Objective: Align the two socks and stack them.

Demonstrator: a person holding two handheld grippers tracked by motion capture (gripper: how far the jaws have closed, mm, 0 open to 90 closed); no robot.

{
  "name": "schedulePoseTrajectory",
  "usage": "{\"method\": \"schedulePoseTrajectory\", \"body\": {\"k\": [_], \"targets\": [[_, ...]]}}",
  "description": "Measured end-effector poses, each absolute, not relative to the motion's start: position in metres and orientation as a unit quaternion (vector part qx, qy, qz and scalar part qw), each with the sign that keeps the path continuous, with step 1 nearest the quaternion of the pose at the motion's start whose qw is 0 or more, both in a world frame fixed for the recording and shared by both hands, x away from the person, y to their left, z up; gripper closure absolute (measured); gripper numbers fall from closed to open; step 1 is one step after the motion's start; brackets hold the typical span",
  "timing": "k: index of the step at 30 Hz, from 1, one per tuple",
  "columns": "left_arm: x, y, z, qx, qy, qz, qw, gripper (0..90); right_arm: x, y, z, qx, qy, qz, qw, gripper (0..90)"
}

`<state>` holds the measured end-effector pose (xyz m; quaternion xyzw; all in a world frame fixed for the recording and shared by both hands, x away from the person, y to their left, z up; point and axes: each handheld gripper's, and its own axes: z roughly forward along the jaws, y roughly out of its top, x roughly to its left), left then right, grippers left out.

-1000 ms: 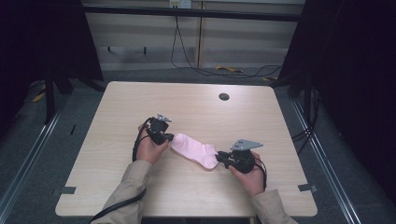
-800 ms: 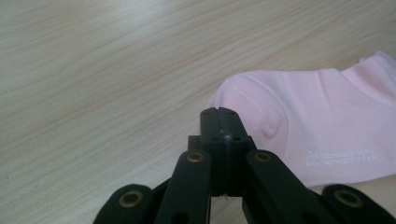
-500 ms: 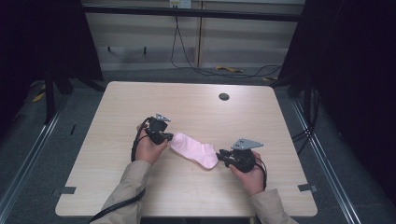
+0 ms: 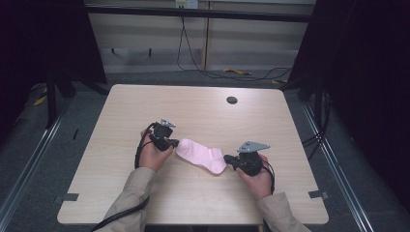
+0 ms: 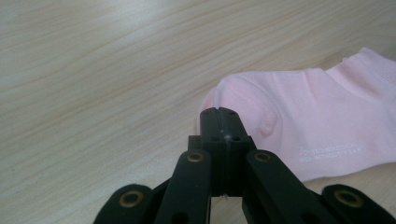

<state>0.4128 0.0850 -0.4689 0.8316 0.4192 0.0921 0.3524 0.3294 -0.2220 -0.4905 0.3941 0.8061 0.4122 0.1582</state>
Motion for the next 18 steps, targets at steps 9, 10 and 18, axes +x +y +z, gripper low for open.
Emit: {"method": "schedulePoseTrajectory", "body": {"k": [9,10,18], "targets": [[0.4128,0.0924,-0.4652,0.828,0.421,0.099,0.357,90.0,0.3322,-0.2208,-0.4874,0.392,0.8,0.425,0.161,88.8],[0.4128,0.0924,-0.4652,0.828,0.421,0.099,0.357,90.0,0.3322,-0.2208,-0.4874,0.392,0.8,0.425,0.161,88.8],[0.4152,0.0925,-0.4709,0.83,0.424,0.1,0.347,90.0,0.334,-0.2182,-0.4961,0.393,0.808,0.412,0.152,88.6]]}}
